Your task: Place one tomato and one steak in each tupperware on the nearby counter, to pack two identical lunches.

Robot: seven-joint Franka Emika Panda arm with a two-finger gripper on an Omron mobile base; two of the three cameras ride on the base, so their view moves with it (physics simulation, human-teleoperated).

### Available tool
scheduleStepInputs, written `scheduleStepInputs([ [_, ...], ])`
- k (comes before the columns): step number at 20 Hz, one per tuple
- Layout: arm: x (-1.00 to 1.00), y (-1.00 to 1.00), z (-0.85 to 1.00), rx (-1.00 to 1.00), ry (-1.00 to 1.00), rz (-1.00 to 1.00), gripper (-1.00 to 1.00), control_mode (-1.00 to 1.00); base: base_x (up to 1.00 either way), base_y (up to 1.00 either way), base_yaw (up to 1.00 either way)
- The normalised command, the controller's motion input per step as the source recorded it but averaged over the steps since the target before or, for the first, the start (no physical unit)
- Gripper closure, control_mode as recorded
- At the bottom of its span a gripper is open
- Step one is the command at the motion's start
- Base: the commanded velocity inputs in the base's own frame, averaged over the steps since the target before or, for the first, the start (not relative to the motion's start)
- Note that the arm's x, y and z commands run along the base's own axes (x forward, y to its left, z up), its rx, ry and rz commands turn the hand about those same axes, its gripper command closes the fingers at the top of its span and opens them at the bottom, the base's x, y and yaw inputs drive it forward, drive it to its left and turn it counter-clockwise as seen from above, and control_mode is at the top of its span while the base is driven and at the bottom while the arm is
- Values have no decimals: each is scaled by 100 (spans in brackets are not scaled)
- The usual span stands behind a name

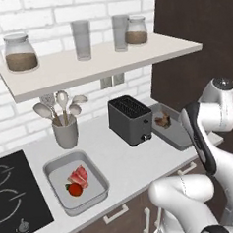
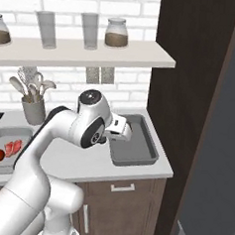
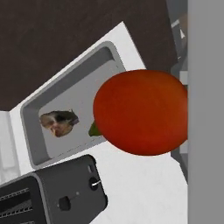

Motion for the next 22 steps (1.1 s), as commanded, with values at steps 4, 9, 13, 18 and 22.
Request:
scheduleStepInputs([
  [4,1,-3,-35,9,12,0,100,-100,0,0,0],
  [9,31,0,-37,0,10,0,100,-100,0,0,0],
  [13,66,-6,-42,0,11,-4,100,-100,0,0,0],
  [18,57,-26,-51,0,9,-5,100,-100,0,0,0],
  [22,48,-34,-48,0,6,-4,100,-100,0,0,0],
])
